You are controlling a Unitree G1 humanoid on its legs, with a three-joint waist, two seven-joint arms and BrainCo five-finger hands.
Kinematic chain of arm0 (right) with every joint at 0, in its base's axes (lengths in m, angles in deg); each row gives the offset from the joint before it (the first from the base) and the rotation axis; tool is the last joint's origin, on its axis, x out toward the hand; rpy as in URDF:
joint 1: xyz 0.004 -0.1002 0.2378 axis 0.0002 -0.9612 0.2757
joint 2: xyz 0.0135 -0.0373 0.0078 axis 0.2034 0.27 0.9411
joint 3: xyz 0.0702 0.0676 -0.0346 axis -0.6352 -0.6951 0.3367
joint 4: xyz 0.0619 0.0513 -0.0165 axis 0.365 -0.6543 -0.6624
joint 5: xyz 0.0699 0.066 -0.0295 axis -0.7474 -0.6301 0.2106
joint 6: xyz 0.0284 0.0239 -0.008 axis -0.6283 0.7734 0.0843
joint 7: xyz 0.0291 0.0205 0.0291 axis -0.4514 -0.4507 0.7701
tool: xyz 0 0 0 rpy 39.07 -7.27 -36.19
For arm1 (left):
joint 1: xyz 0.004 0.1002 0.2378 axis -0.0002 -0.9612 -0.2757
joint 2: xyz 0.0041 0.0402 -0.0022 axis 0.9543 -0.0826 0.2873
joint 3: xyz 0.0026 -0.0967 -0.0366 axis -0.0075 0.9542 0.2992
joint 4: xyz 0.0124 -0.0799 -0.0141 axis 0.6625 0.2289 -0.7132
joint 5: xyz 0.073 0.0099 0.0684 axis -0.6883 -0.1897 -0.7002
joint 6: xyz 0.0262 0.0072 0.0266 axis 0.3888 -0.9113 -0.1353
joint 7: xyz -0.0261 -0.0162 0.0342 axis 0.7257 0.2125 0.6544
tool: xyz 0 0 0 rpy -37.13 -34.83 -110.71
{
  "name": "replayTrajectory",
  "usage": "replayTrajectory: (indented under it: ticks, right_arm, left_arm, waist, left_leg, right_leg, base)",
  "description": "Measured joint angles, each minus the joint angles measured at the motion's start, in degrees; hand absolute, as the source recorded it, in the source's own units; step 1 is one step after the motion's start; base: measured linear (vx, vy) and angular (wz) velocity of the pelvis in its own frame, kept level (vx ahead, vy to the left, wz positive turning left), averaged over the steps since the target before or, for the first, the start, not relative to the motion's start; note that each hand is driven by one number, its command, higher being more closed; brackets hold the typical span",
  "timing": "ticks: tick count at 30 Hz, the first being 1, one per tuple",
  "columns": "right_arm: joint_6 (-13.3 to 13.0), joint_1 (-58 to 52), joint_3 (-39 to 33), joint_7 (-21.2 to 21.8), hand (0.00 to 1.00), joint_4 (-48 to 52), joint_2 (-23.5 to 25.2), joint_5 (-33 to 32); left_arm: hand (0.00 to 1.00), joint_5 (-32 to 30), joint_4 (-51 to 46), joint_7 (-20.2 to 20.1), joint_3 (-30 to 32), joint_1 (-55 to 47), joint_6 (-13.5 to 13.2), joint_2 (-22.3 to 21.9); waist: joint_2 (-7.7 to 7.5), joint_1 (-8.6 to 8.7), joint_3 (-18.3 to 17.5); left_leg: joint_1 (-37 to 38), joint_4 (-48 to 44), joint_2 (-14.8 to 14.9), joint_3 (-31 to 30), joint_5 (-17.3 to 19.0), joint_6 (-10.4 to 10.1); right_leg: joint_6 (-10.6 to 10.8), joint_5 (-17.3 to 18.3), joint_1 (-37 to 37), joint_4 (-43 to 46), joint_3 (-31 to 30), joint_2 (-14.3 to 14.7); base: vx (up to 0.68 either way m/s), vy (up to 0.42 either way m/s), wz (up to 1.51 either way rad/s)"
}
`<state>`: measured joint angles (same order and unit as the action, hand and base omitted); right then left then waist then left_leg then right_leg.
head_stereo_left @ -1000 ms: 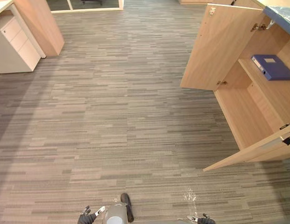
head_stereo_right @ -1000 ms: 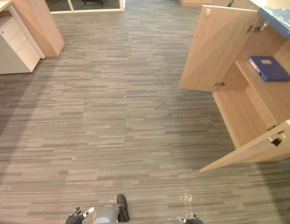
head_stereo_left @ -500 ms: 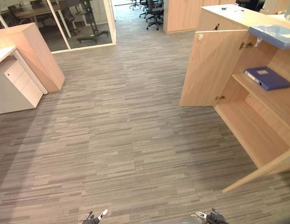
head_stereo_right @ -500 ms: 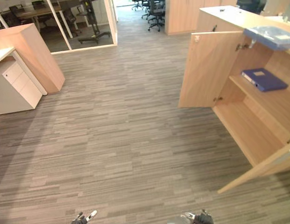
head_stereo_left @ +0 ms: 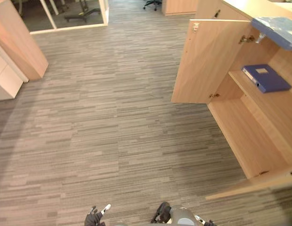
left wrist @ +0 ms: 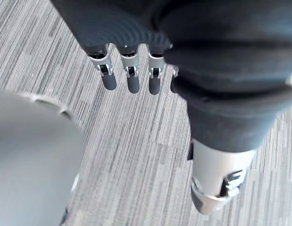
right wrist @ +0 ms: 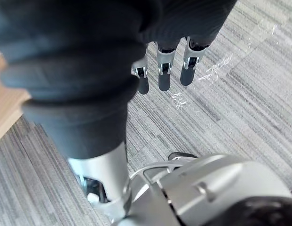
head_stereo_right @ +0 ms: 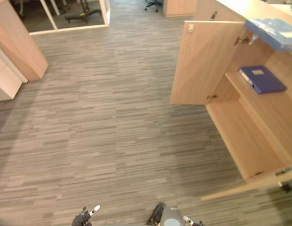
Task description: Walk over to the cabinet, pick up the folder, carry it to the office cabinet, place the folder inside the office cabinet, then close the office cabinet door
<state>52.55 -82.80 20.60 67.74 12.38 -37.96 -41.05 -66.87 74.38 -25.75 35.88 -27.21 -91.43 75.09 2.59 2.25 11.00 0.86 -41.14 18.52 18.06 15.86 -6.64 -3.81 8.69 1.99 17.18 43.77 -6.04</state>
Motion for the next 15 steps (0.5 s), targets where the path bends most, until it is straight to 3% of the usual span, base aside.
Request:
replayTrajectory:
  ticks: [1,4,7,10,12,14,15]
  right_arm:
    - [0.1,0.0,0.3,-0.4,0.00,-0.1,-0.3,0.0]
    - [0.1,1.1,1.0,-1.0,0.00,0.1,-1.0,0.0]
    - [0.0,2.6,1.0,-1.3,0.00,0.2,-0.9,-0.2]
    - [-0.1,2.6,1.1,-1.4,0.00,0.2,-0.8,-0.1]
    - [-0.1,1.8,1.3,-1.5,0.00,0.2,-0.9,0.0]
    - [-0.1,1.1,1.3,-1.4,0.00,0.2,-0.8,0.0]
    - [-0.1,0.8,1.6,-1.5,0.00,0.2,-0.8,0.0]
  left_arm:
    - [0.00,0.9,-0.8,0.0,-0.1,-0.2,0.0,-0.1]
    - [0.00,1.5,-1.9,0.1,-1.4,-0.3,0.0,-0.3]
    - [0.00,1.6,-3.1,0.3,-1.3,-0.3,-0.2,-1.1]
    - [0.00,1.8,-3.8,0.5,-0.4,-0.3,-0.3,-1.5]
    - [0.00,2.3,-3.8,1.0,1.1,-0.3,-0.4,-2.4]
    - [0.00,3.4,-3.4,1.4,1.7,-0.4,-0.5,-2.6]
    - [0.00,4.1,-2.7,1.6,2.5,-0.3,-0.7,-2.6]
  waist:
    - [0.15,-0.45,0.2]
    - [-0.14,-0.64,0.6]
    - [0.36,-1.34,0.8]
    - [-0.09,-1.62,1.4]
    - [-0.18,-1.60,1.7]
    - [-0.16,-1.63,1.7]
    - [-0.23,-1.90,1.7]
  left_leg:
    - [-1.7,-7.8,3.4,2.7,0.0,0.1]
    - [-4.6,-9.0,3.7,4.9,0.7,1.1]
    - [-8.7,1.2,1.8,3.1,0.6,1.0]
    - [-10.1,14.9,-1.8,-1.2,-0.7,-0.1]
    - [-9.8,26.6,-4.5,-3.7,-5.8,-0.1]
    - [-9.5,32.3,-5.6,-5.3,-9.8,-0.6]
    - [-8.4,33.3,-5.8,-5.6,-14.3,-0.8]
  right_leg:
    - [0.0,0.0,-3.2,-2.3,0.0,1.9]
    - [0.9,-0.4,-7.6,-6.4,-1.1,3.3]
    - [1.6,-1.3,-8.9,-9.0,-2.7,3.8]
    - [2.6,-1.5,-10.9,-9.5,-3.2,1.7]
    - [5.6,-1.4,-13.4,-9.8,-3.5,-1.1]
    - [8.2,-1.4,-15.0,-10.2,-4.0,-2.5]
    - [10.2,-1.5,-16.5,-10.9,-4.7,-3.0]
  base:
    - [0.15,-0.157,-0.17]
    - [0.12,-0.077,-0.16]
    - [0.12,0.021,-0.27]
    - [0.16,0.092,-0.11]
    - [0.26,0.261,-0.01]
    - [0.25,0.311,-0.07]
    - [0.26,0.319,-0.21]
